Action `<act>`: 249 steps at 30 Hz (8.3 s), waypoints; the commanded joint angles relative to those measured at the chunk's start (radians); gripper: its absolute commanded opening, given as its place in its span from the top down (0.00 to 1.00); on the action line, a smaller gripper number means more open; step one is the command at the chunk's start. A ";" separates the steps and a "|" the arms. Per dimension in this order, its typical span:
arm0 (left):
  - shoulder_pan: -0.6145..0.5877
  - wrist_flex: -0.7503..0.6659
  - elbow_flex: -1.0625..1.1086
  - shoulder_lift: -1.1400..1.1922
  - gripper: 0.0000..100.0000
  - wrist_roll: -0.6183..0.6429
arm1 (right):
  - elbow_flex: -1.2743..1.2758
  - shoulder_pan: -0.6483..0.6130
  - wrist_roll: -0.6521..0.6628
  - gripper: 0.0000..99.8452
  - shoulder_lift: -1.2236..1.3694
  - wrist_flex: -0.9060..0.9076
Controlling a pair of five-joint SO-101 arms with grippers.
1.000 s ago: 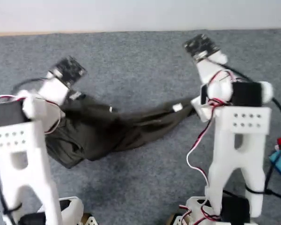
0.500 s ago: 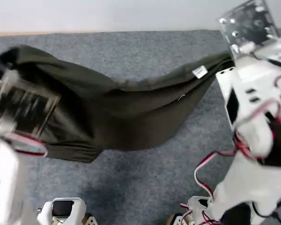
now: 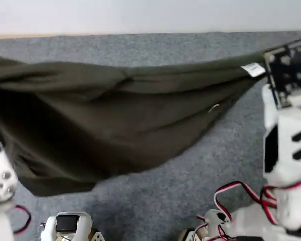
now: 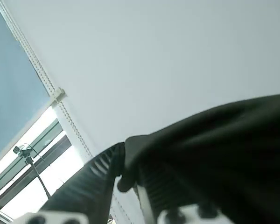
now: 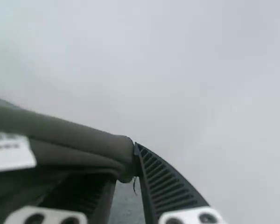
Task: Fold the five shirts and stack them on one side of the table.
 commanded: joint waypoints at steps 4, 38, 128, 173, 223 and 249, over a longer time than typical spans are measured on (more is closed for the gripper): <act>0.000 0.083 -0.019 -0.049 1.00 -0.044 | -0.133 0.045 0.012 0.99 -0.013 0.074; -0.092 0.264 0.312 -0.276 1.00 -0.124 | 0.155 0.041 0.170 0.99 -0.151 0.087; -0.100 0.470 0.099 1.126 1.00 -0.416 | -0.529 -0.163 0.324 0.99 1.331 0.082; -0.026 0.792 0.742 0.669 1.00 -0.701 | 0.423 -0.105 0.350 0.99 0.934 0.104; 0.003 0.198 0.661 0.747 1.00 0.417 | 0.460 -0.216 -0.123 0.99 0.848 0.056; 0.083 0.193 0.325 1.430 1.00 0.423 | 0.466 -0.240 -0.284 0.99 1.006 0.010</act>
